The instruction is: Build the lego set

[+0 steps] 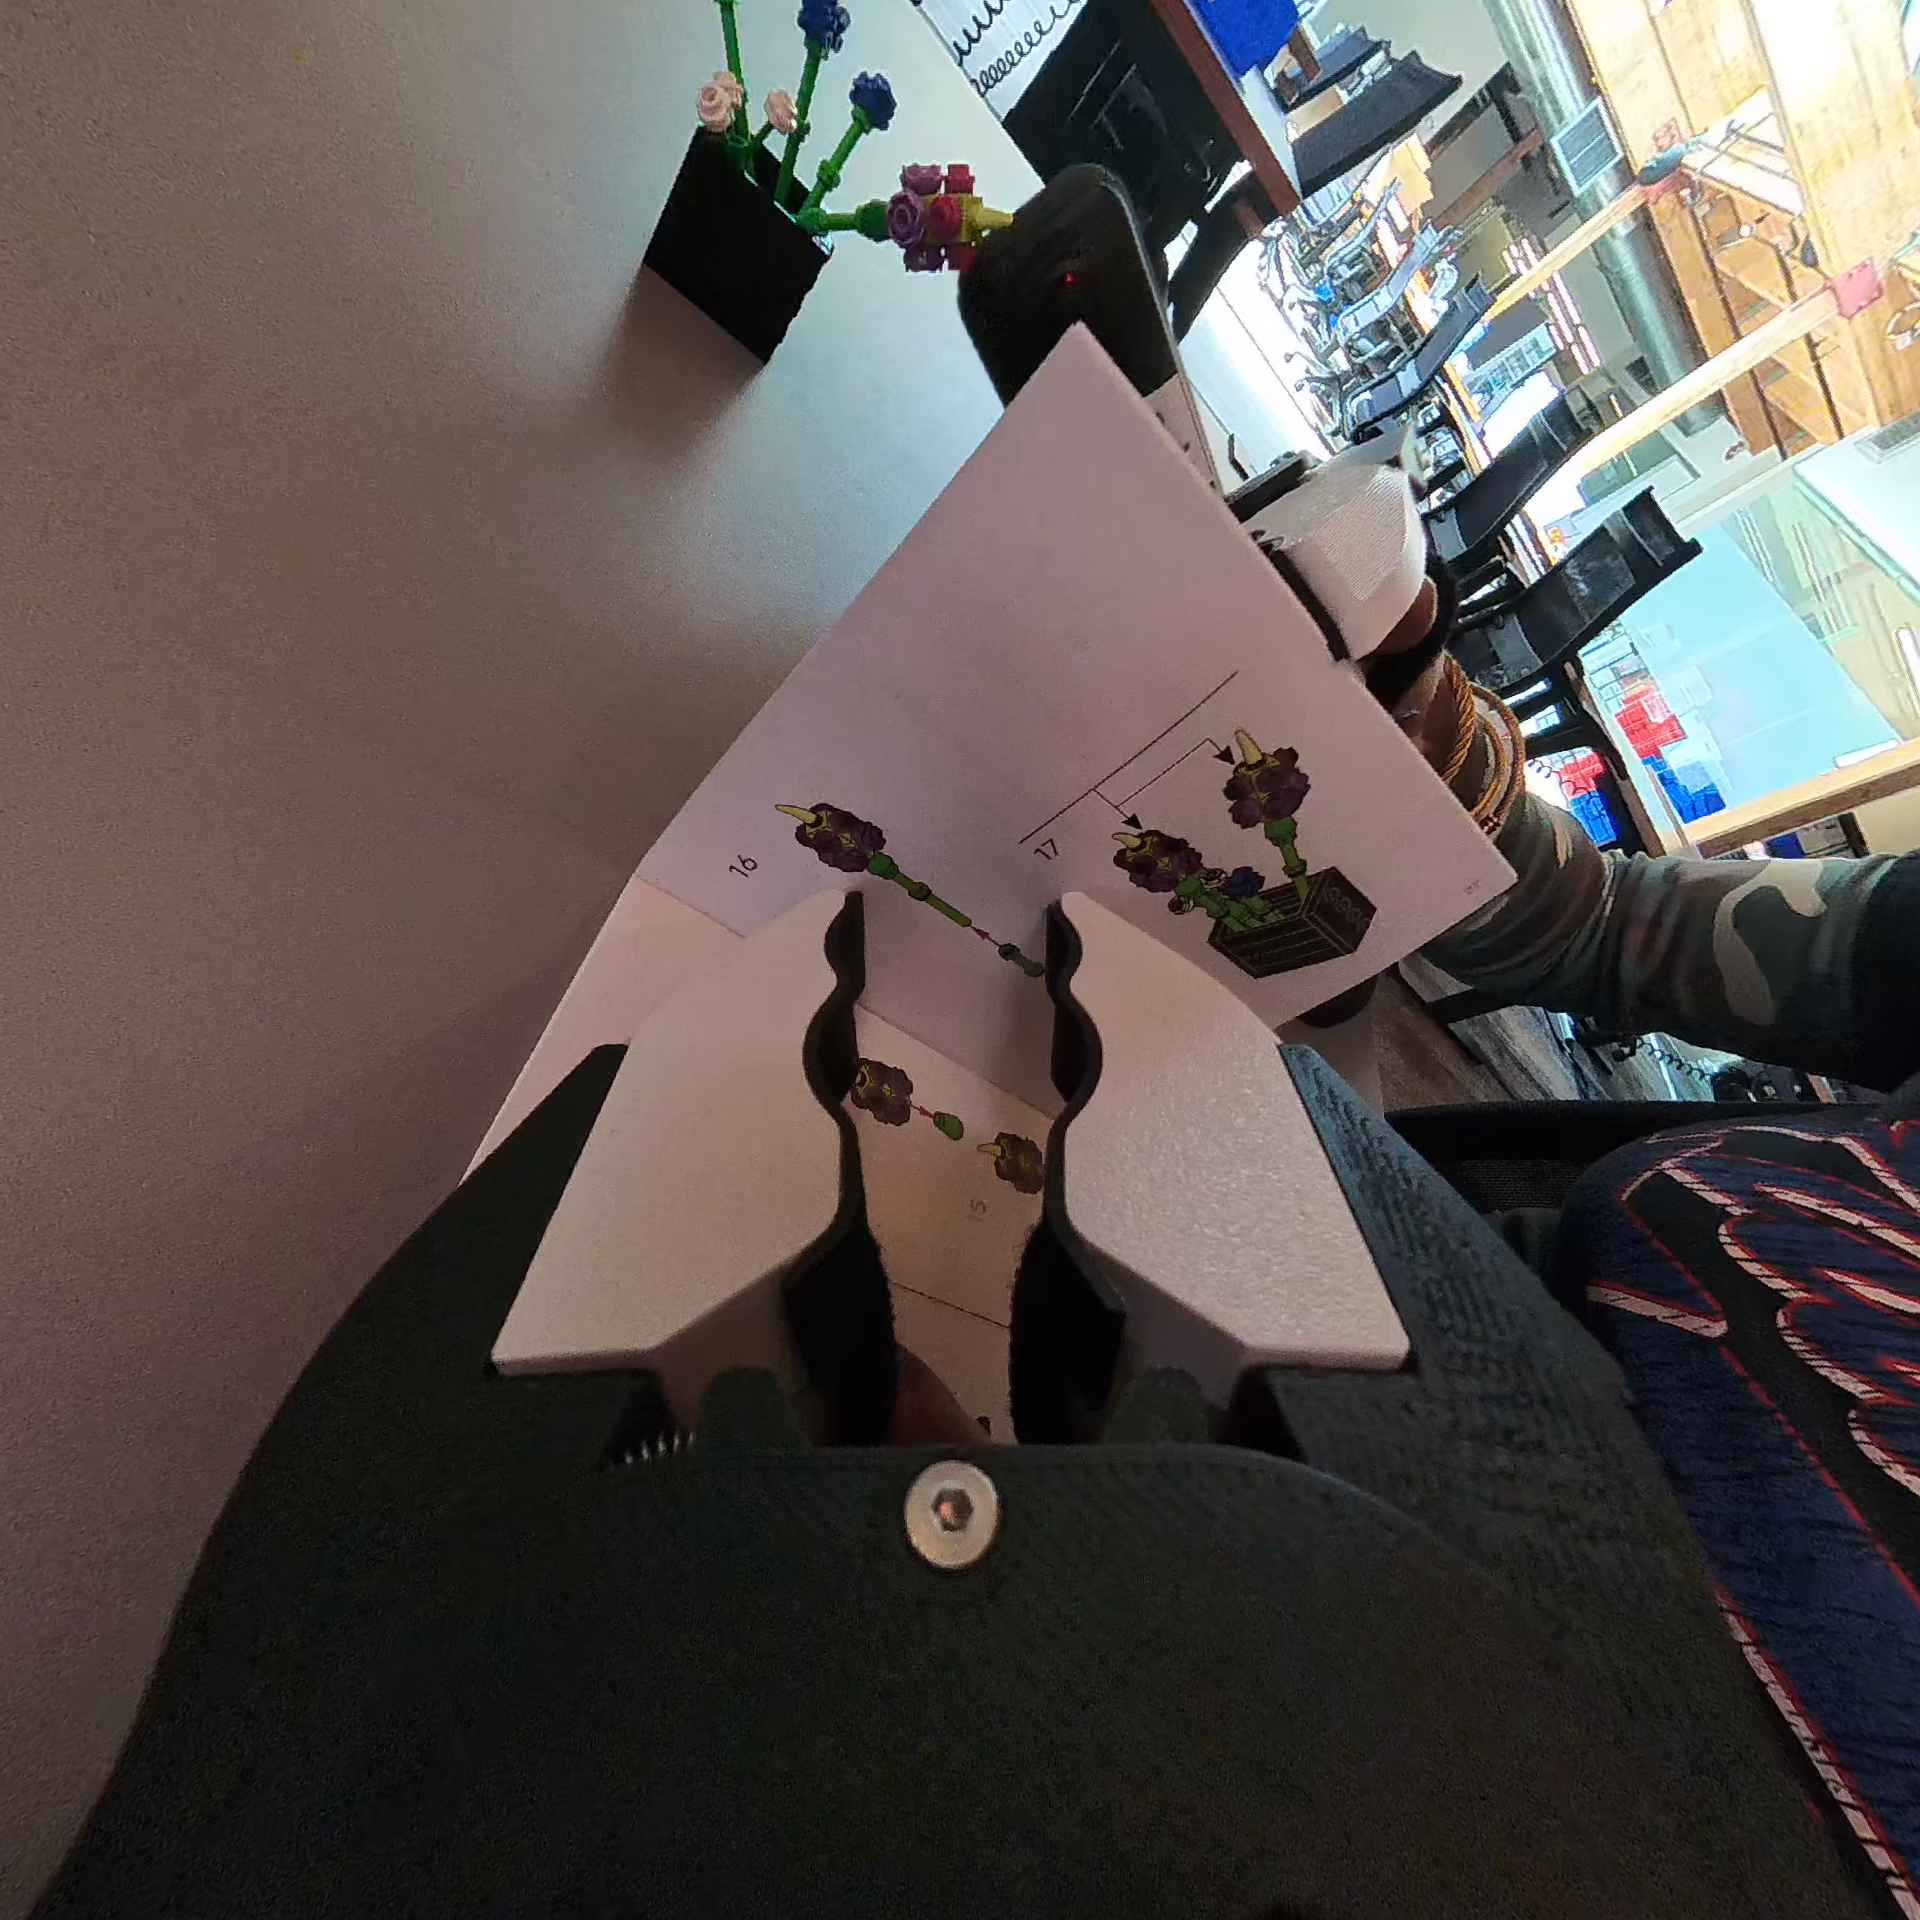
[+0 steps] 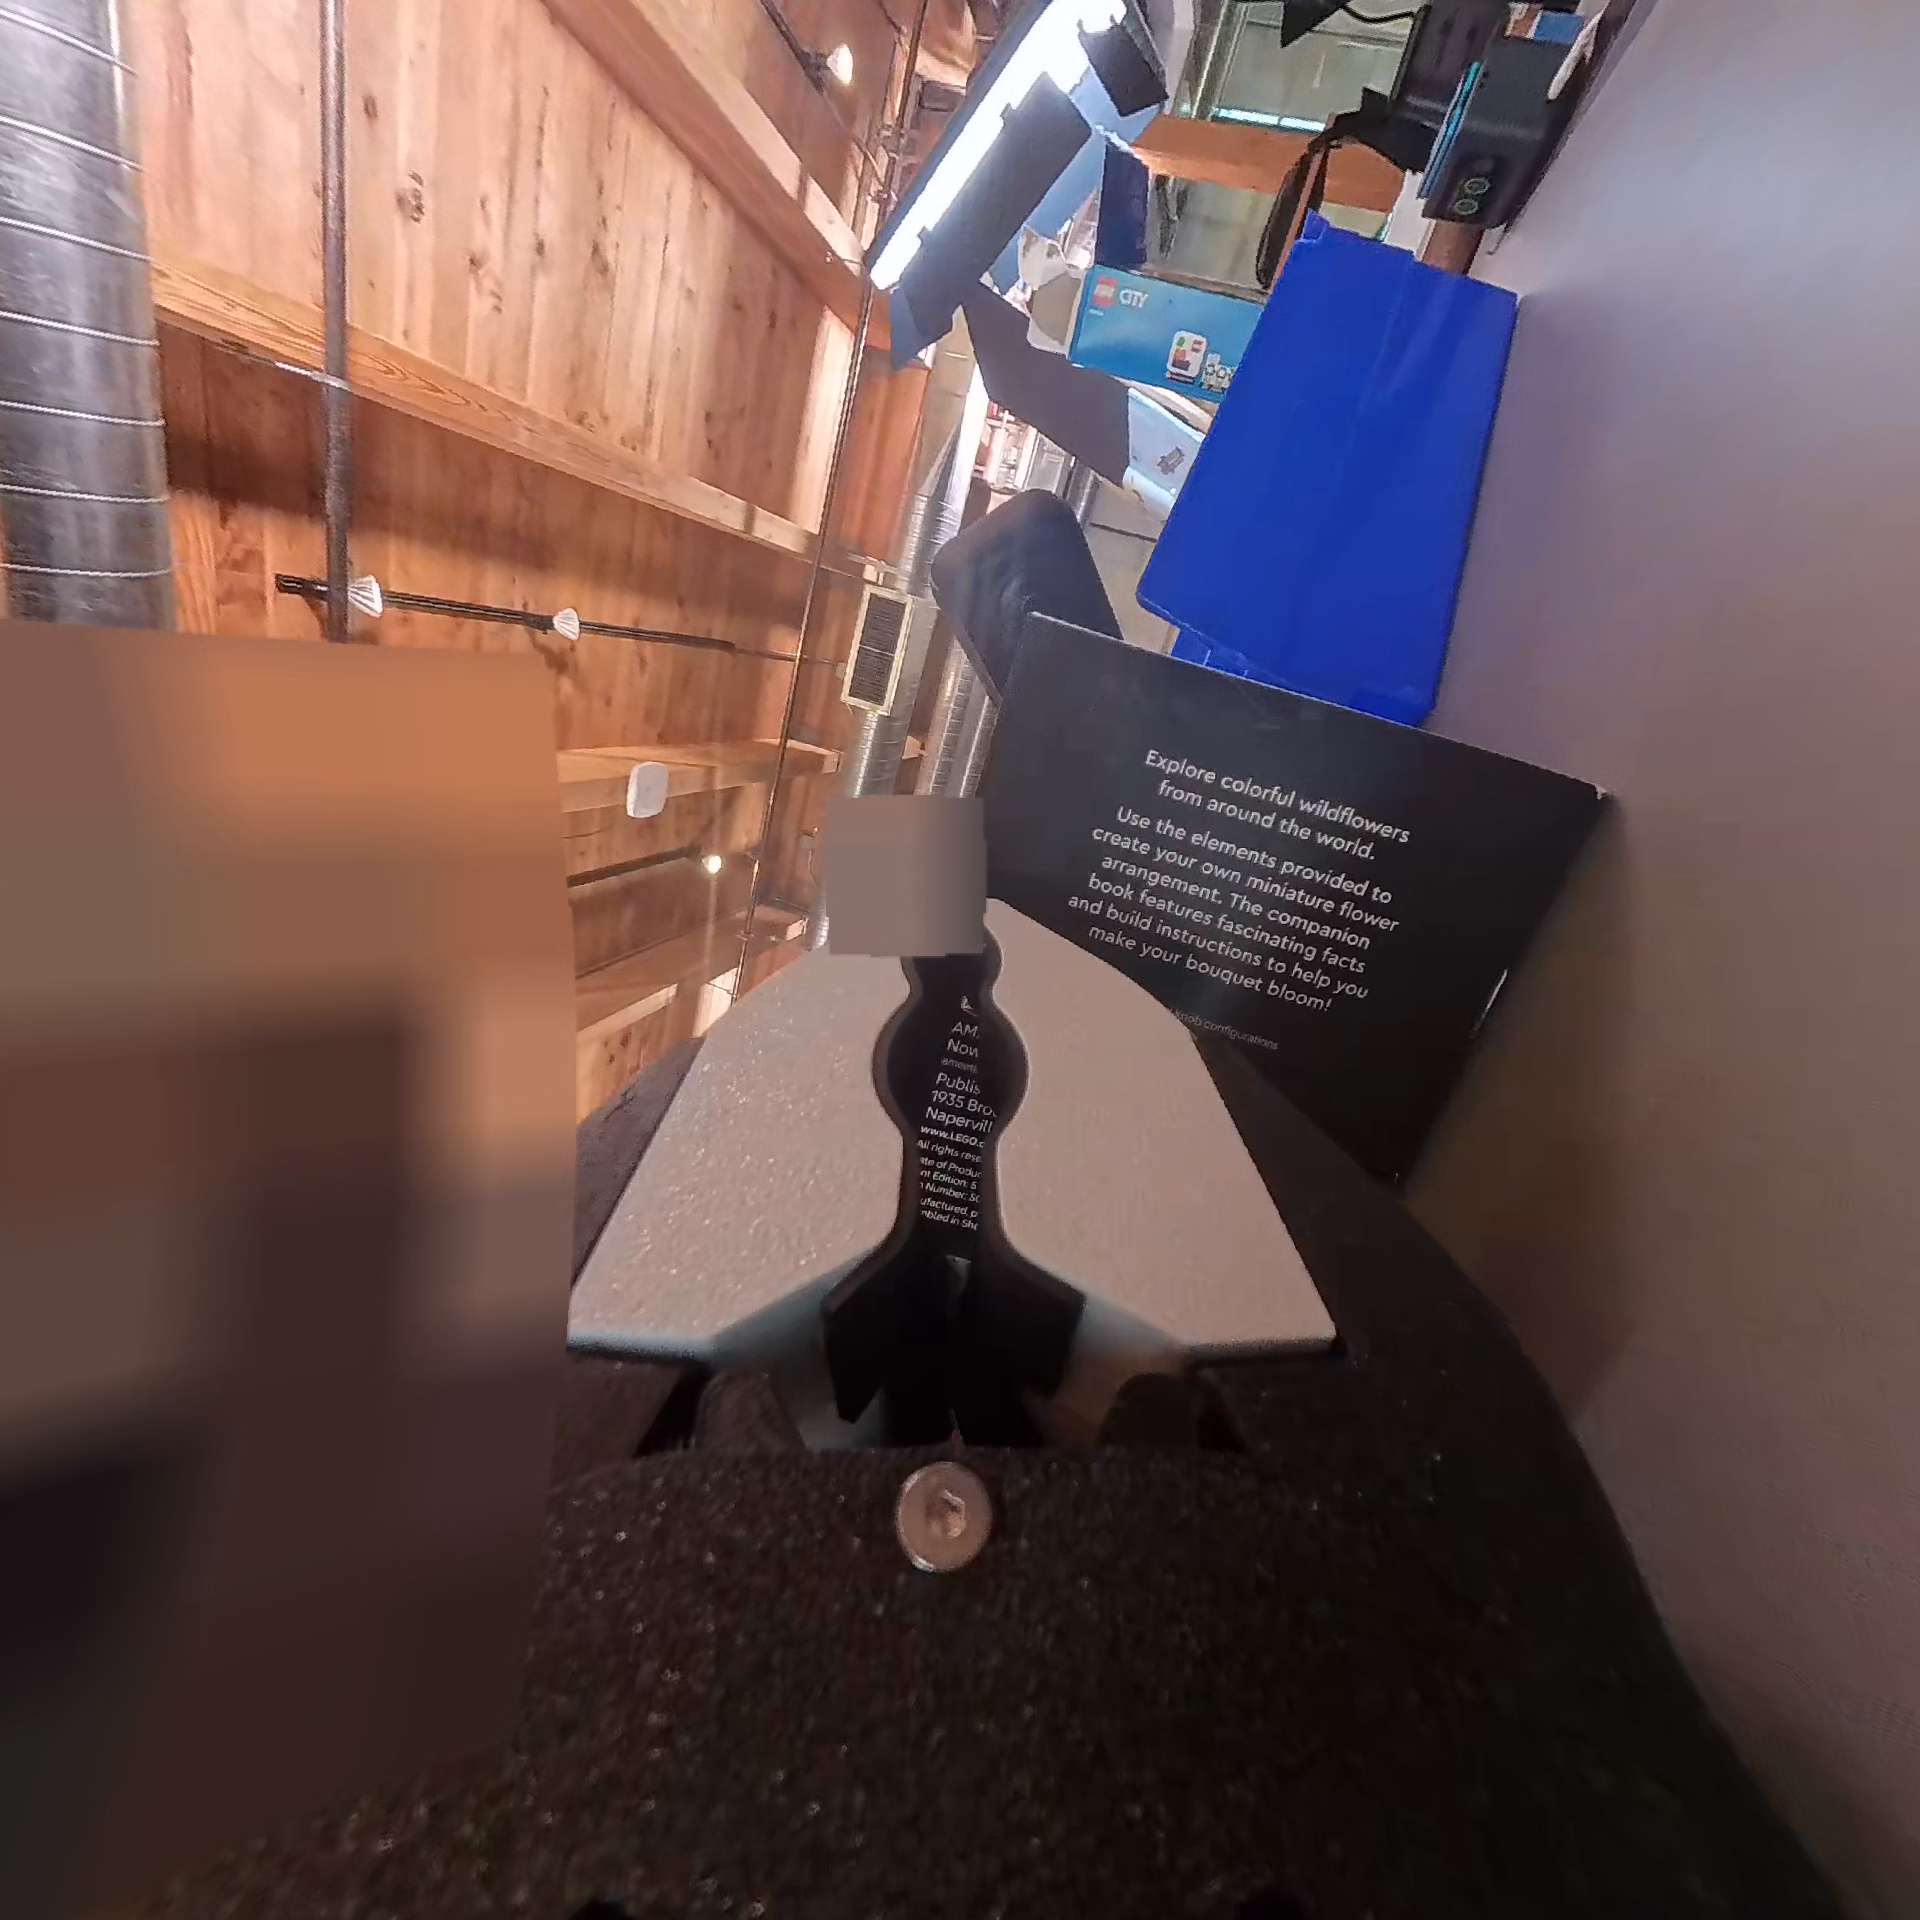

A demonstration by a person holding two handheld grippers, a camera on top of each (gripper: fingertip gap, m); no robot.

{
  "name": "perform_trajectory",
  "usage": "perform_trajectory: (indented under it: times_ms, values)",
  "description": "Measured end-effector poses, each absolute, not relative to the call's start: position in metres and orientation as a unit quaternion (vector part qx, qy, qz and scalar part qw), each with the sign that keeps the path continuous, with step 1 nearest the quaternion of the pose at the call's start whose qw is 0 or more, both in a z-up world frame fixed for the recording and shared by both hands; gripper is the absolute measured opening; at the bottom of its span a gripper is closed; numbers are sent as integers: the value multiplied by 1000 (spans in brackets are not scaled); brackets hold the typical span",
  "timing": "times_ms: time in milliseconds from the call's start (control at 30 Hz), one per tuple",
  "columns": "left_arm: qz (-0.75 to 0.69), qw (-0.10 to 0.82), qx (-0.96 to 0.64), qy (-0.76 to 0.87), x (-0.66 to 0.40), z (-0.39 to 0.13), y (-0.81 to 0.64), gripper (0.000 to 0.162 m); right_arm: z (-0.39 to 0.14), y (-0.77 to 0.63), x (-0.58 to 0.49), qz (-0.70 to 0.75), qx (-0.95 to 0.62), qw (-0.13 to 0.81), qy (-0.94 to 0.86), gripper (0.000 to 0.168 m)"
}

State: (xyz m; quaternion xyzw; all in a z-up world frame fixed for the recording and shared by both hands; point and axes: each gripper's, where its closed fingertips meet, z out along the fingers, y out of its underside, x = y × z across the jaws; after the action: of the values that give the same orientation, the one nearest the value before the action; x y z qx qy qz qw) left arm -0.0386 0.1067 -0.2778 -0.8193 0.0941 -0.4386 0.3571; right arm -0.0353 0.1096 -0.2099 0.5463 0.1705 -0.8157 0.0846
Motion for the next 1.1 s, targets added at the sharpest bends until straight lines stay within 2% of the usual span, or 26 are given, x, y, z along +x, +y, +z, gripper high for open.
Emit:
perform_trajectory:
  times_ms: [267,433,500,700,967,1100]
  values:
    - [-440,356,-819,94,-38,-278,107,33,-210,109,-35,-818,544,85,169,4]
    - [-449,360,-812,93,-38,-275,106,35,-210,110,-34,-804,558,39,202,4]
    - [-458,366,-804,97,-38,-271,105,41,-209,109,-34,-796,564,19,219,3]
    - [-479,416,-764,117,-34,-239,97,76,-210,103,-35,-775,578,-22,255,3]
    - [-432,497,-751,49,-43,-213,82,90,-199,86,-45,-731,598,-102,313,3]
    - [-420,521,-743,14,-48,-205,69,92,-191,68,-53,-722,593,-127,334,3]
